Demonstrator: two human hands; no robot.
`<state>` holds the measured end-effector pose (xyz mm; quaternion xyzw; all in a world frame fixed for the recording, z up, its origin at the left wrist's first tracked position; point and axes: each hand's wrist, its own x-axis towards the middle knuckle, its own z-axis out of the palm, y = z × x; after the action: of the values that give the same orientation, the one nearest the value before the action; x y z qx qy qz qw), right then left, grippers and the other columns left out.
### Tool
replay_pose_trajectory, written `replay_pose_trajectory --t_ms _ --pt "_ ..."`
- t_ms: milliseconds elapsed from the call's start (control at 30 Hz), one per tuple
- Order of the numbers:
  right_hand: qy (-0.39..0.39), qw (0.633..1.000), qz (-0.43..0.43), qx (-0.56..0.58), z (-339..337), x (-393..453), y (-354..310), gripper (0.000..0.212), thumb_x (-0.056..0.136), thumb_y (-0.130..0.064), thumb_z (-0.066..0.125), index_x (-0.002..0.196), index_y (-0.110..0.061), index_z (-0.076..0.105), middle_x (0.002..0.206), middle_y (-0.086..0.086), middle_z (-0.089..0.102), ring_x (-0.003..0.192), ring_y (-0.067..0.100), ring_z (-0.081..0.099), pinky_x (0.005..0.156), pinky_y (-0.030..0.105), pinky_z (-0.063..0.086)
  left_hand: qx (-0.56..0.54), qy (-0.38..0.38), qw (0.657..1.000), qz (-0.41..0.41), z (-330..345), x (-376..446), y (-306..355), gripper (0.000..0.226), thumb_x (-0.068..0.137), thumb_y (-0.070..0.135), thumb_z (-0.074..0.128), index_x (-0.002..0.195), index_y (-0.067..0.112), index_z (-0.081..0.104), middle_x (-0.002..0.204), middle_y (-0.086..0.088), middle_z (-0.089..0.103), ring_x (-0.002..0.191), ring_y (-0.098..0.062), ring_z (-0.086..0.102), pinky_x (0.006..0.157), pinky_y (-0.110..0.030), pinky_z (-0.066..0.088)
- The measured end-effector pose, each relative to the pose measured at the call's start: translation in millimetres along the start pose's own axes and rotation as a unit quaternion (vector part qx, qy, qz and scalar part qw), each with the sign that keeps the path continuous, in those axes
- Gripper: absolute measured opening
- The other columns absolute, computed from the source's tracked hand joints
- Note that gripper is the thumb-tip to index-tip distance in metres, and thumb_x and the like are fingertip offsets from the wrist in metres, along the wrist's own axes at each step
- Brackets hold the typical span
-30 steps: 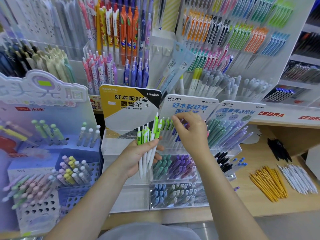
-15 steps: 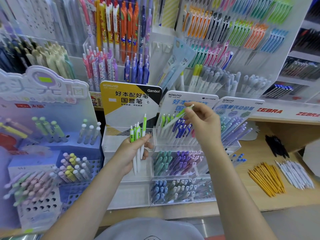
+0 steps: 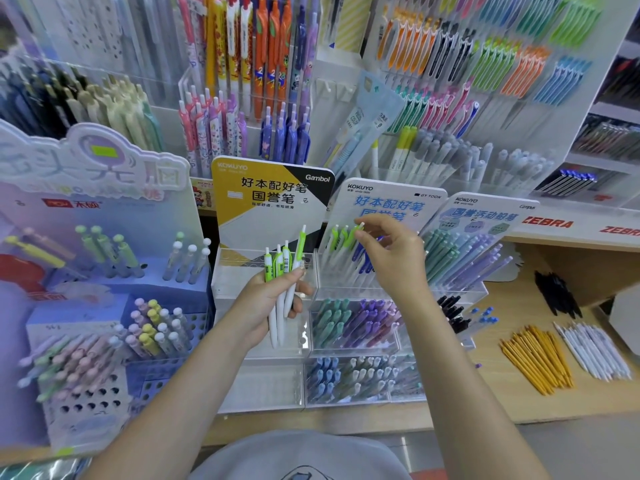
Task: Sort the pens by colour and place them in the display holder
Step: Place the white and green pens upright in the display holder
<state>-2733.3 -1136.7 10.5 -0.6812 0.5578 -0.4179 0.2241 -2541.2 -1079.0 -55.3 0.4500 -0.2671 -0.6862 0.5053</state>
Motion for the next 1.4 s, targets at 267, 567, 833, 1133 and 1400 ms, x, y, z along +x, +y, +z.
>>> replay_pose_trajectory --t_ms 267,567,833,1133,1400 --pt "-0.015 1.0 -0.012 -0.019 3 -2 0 0.016 0.087 -0.016 0.073 0.103 -0.02 0.074 0.083 -0.001 0.068 0.073 0.0 0.057 0.072 0.013 0.042 0.014 -0.01 1.0 -0.003 1 -1 2 0.013 0.096 0.018 0.061 0.1 0.006 0.061 0.078 -0.011 0.07 0.049 -0.018 0.056 0.047 -0.027 0.043" --pt "-0.012 0.976 -0.101 -0.192 19 1 2 0.009 0.085 -0.023 0.074 0.092 -0.018 0.07 0.081 -0.01 0.067 0.083 0.02 0.054 0.078 0.029 0.019 0.009 -0.023 1.0 -0.008 3 -2 2 0.015 0.096 0.019 0.062 0.103 0.006 0.06 0.08 -0.011 0.071 0.05 -0.019 0.057 0.048 -0.027 0.043" --pt "-0.004 0.971 -0.117 -0.207 17 4 -2 0.012 0.09 -0.025 0.069 0.095 -0.018 0.076 0.08 -0.003 0.065 0.082 0.023 0.052 0.076 0.039 0.036 0.006 -0.039 0.999 0.017 5 -9 7 0.037 0.078 0.028 0.069 0.106 0.004 0.067 0.077 -0.008 0.069 0.05 -0.017 0.056 0.047 -0.025 0.043" --pt "-0.102 0.986 0.078 0.103 1 -8 -31 0.012 0.088 -0.027 0.073 0.083 -0.016 0.076 0.073 -0.004 0.072 0.071 0.004 0.064 0.069 0.02 0.052 0.047 -0.073 0.996 0.032 12 -5 4 0.032 0.078 0.027 0.071 0.104 0.007 0.07 0.078 -0.009 0.069 0.052 -0.018 0.054 0.053 -0.028 0.043" --pt "-0.053 0.98 0.112 0.157 -15 -5 -31 0.005 0.089 -0.022 0.071 0.09 -0.021 0.076 0.083 -0.001 0.075 0.075 0.003 0.063 0.071 0.017 0.051 0.097 -0.071 0.993 0.0 20 -2 0 0.044 0.077 0.038 0.07 0.107 0.005 0.069 0.073 -0.006 0.069 0.049 -0.017 0.053 0.049 -0.026 0.042"
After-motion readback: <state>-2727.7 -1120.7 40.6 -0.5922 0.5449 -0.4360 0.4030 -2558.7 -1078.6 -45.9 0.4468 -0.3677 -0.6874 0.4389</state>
